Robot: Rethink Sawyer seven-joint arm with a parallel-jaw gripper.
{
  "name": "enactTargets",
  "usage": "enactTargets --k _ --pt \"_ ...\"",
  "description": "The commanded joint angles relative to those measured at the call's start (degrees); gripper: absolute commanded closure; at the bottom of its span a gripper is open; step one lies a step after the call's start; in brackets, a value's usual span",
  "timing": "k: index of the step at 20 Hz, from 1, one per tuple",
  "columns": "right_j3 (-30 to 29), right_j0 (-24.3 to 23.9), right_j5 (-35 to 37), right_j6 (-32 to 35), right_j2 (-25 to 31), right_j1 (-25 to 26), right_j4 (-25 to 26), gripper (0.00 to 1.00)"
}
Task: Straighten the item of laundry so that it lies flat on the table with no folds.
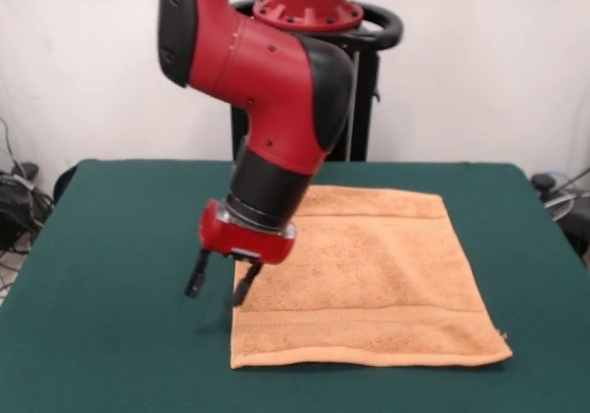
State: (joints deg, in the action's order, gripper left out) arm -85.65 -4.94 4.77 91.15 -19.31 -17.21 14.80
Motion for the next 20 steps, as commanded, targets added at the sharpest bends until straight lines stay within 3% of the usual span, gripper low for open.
enactTargets --k 1,7,11,17,20 --pt "1.0 -4.4 1.5 3.5 6.7 -0.8 2.4 0.0" --pt "-11.6 -13.5 13.5 -3.6 21.3 -15.3 1.8 0.0" --pt "-16.7 -18.1 18.7 -6.0 26.9 -22.3 0.6 0.0" --pt "-18.9 -22.6 19.1 -6.0 31.7 -24.4 1.9 0.0" --pt "-17.5 -22.1 20.3 -5.5 31.4 -24.5 3.2 0.0"
